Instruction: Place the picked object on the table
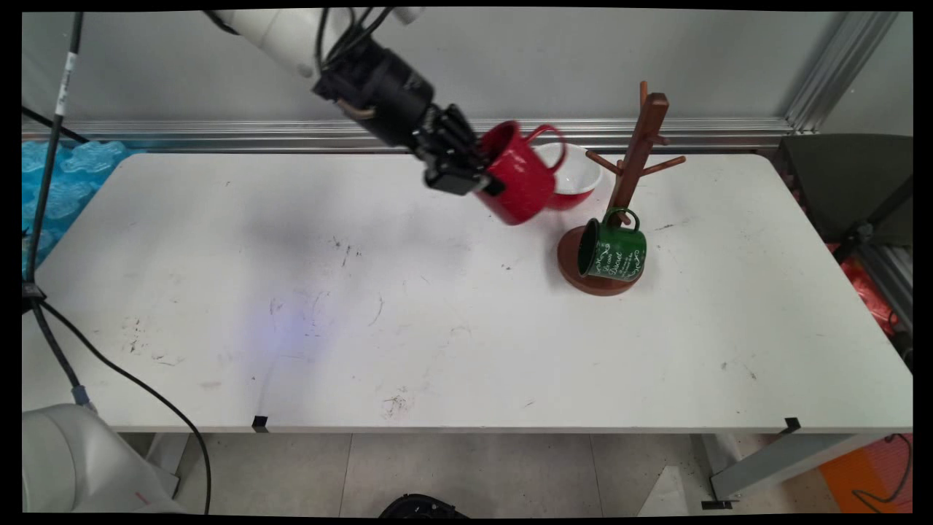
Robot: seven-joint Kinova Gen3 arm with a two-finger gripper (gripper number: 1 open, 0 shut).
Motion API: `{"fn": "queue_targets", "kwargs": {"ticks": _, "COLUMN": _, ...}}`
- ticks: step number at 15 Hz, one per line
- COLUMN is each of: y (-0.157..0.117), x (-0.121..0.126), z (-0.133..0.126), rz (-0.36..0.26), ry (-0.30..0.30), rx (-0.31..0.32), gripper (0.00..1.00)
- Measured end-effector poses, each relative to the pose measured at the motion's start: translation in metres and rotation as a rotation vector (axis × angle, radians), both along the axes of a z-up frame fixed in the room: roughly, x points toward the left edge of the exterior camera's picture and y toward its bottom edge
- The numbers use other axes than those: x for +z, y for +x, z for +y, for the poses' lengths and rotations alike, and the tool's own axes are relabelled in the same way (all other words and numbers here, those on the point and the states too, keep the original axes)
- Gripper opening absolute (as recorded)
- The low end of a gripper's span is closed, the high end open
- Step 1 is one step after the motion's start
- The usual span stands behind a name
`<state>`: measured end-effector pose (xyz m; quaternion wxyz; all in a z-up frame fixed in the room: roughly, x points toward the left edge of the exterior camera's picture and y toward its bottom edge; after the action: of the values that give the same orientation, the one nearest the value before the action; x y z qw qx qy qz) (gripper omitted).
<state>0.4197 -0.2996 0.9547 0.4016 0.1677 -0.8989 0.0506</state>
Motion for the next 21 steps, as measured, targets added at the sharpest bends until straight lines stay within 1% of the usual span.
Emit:
{"fn": "queue_targets", "kwargs": {"ticks": 4, "y": 0.032, "x": -0.011, "z": -0.001, "rz": -0.117, "ry": -0.042, "rx": -0.053, "gripper": 0.0}}
{"fn": "queue_targets", "kwargs": {"ticks": 7, "y": 0.045, "x": -0.017, "z": -0.002, "rz": -0.177, "ry": -0.065, "rx": -0.085, "gripper": 0.0}}
{"fn": "queue_targets", "kwargs": {"ticks": 11, "y": 0.065, "x": -0.03, "z": -0.004, "rz": -0.28, "ry": -0.098, "rx": -0.134, "gripper": 0.0}}
{"fn": "queue_targets", "kwargs": {"ticks": 14, "y": 0.075, "x": -0.042, "z": -0.004, "rz": -0.342, "ry": -0.112, "rx": -0.164, "gripper": 0.0}}
{"fn": "queue_targets", "kwargs": {"ticks": 16, "y": 0.079, "x": -0.049, "z": -0.005, "rz": -0.369, "ry": -0.117, "rx": -0.179, "gripper": 0.0}}
{"fn": "queue_targets", "kwargs": {"ticks": 21, "y": 0.088, "x": -0.068, "z": -0.007, "rz": -0.466, "ry": -0.151, "rx": -0.249, "gripper": 0.0}}
